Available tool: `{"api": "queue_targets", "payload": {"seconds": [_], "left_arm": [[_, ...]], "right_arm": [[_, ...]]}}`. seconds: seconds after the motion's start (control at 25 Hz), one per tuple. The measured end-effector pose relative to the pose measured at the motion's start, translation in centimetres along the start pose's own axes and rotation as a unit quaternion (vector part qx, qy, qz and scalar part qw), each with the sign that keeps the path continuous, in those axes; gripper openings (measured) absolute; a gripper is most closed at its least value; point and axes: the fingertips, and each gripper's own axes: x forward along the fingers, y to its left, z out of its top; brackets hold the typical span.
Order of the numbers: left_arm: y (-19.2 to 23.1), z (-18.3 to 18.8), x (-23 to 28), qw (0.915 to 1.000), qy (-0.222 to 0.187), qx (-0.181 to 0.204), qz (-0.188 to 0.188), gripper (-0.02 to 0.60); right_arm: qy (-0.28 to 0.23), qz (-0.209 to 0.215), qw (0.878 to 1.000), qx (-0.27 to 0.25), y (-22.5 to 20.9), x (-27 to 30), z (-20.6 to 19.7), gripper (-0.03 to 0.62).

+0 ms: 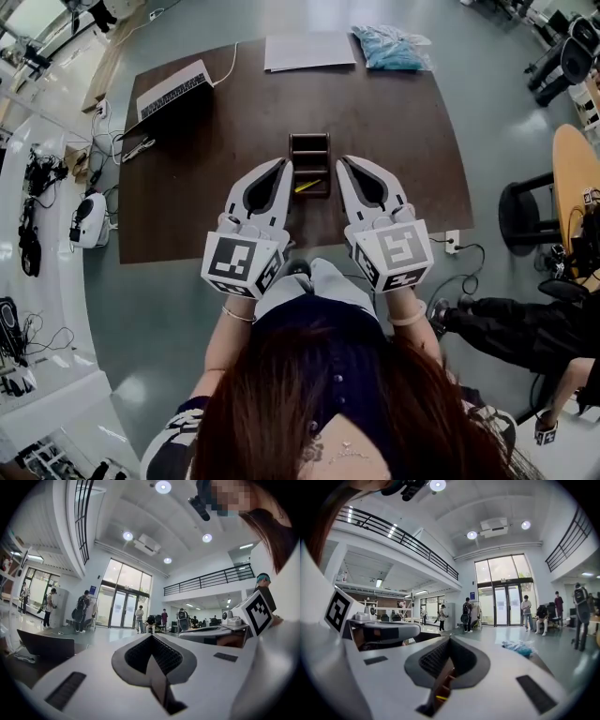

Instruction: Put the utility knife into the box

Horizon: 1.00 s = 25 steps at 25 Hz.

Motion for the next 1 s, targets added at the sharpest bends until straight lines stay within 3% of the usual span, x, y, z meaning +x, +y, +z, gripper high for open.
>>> {"api": "queue_targets", "payload": {"seconds": [1.0], "left_arm": [[0.58, -0.69, 0.62, 1.0, 0.001, -0.01, -0.002, 0.0]], "right_arm": [[-0.001, -0.001, 1.0, 0.004, 0.02, 0.61, -0.05, 0.014]]}}
